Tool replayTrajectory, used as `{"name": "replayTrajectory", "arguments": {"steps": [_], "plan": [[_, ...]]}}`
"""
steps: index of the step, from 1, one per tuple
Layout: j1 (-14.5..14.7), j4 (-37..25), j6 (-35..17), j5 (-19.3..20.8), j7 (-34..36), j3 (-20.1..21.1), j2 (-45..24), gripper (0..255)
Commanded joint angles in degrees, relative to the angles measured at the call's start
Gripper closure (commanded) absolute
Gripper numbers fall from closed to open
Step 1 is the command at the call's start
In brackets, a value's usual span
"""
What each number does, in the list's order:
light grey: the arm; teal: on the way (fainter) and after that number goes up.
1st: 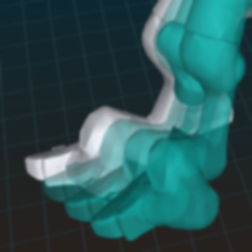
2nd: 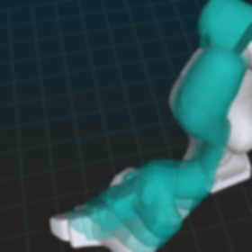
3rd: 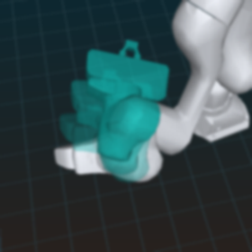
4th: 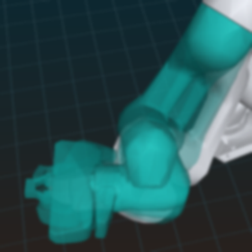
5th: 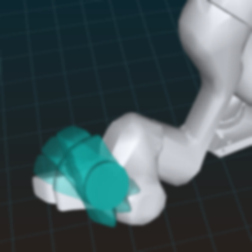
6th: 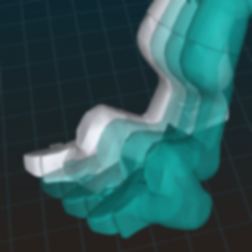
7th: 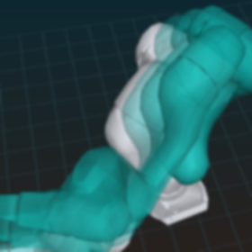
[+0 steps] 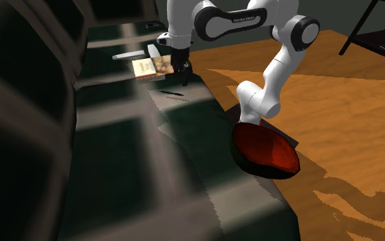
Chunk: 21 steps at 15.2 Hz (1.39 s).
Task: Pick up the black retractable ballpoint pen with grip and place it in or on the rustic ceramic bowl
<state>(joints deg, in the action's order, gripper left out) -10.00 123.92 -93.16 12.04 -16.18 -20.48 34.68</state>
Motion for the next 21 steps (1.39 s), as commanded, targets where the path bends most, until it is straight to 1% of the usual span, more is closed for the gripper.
{"name": "replayTrajectory", "arguments": {"steps": [1, 3, 4, 12, 20, 21], "plan": [[-4.6, 1.0, -3.5, -0.5, 17.7, 2.7, -3.8, 0], [-8.7, 1.4, -5.9, -0.8, 33.9, 4.9, -7.4, 0], [-10.5, 1.5, -6.7, -0.9, 40.8, 5.8, -8.9, 0], [-10.8, 7.1, -12.5, -0.3, 40.9, 5.0, -9.0, 0], [-10.8, 7.1, -12.5, -0.3, 40.9, 5.0, -9.1, 0], [-10.8, 7.1, -12.5, -0.3, 40.9, 5.0, -9.1, 255]]}}
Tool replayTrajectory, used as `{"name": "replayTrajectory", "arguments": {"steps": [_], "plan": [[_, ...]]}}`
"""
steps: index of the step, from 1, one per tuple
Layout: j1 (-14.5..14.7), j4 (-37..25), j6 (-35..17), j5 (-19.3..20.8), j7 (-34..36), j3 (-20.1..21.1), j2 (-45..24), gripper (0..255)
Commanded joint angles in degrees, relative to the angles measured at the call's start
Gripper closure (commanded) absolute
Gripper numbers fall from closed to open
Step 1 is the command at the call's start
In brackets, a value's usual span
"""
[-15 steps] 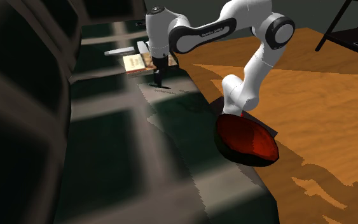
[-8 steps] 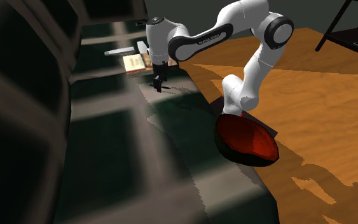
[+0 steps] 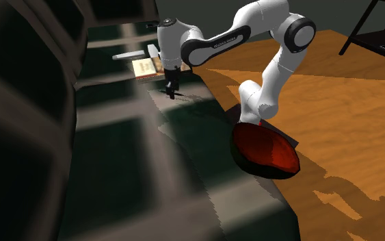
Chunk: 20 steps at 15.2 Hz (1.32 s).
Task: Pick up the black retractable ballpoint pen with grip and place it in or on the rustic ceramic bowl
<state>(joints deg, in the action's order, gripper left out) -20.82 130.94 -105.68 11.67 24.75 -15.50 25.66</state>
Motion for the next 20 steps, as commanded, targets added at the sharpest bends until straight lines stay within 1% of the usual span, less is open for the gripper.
{"name": "replayTrajectory", "arguments": {"steps": [1, 9, 20], "plan": [[0.0, 0.1, 0.0, 0.1, 0.0, 0.0, 0.0, 255], [-0.1, 0.1, 0.0, 0.0, 0.0, 0.0, 0.0, 255], [0.2, -8.3, 8.4, -0.6, -0.8, 0.8, 0.0, 255]]}}
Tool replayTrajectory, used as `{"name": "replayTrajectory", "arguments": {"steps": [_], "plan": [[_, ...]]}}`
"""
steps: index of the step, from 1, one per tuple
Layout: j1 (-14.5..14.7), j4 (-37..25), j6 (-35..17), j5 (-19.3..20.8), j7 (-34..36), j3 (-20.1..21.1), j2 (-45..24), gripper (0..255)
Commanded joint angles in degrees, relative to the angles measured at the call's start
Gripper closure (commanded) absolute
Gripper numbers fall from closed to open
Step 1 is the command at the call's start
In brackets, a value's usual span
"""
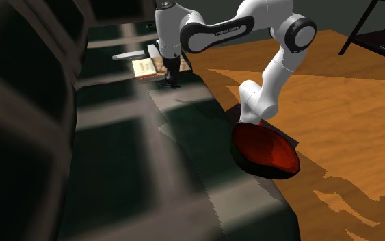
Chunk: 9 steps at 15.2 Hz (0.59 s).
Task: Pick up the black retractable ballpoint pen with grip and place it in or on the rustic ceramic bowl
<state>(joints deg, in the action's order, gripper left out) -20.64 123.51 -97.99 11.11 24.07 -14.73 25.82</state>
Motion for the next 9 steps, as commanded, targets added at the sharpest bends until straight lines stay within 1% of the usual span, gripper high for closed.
{"name": "replayTrajectory", "arguments": {"steps": [1, 9], "plan": [[0.1, -1.7, 1.5, -0.1, -0.2, 0.1, -0.3, 255], [0.3, -8.8, 7.5, -0.6, -0.8, 0.5, -1.3, 255]]}}
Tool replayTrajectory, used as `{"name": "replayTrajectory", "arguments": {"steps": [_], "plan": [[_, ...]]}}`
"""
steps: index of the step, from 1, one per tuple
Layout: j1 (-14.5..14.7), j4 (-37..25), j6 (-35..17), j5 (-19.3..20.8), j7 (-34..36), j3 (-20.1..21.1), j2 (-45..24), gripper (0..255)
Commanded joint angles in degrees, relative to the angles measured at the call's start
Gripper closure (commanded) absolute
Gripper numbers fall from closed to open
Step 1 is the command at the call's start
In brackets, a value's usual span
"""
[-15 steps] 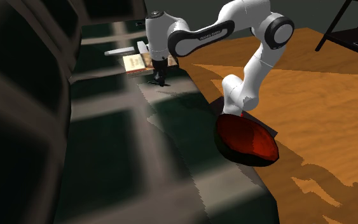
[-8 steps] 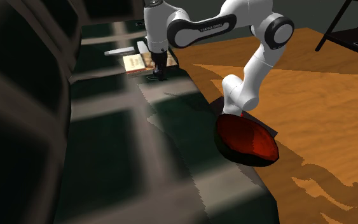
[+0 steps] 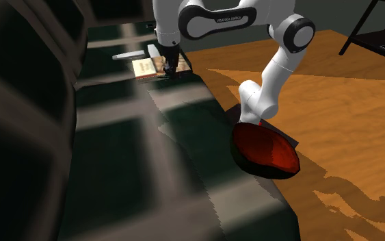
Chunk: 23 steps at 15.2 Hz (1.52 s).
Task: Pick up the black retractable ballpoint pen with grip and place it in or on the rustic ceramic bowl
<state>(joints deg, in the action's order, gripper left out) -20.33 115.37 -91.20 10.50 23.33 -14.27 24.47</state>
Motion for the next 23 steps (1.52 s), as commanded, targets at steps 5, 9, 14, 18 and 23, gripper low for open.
{"name": "replayTrajectory", "arguments": {"steps": [5, 9, 14, 18, 23], "plan": [[0.1, -5.5, 4.5, -0.3, -0.6, 0.2, -1.0, 255], [0.2, -9.6, 7.5, -0.5, -1.0, 0.3, -2.1, 255], [0.4, -15.1, 11.3, -0.8, -1.6, 0.3, -3.8, 255], [0.5, -19.9, 14.5, -1.1, -2.2, 0.3, -5.4, 255], [1.8, -15.6, 15.8, -1.7, 3.5, 4.6, -0.5, 255]]}}
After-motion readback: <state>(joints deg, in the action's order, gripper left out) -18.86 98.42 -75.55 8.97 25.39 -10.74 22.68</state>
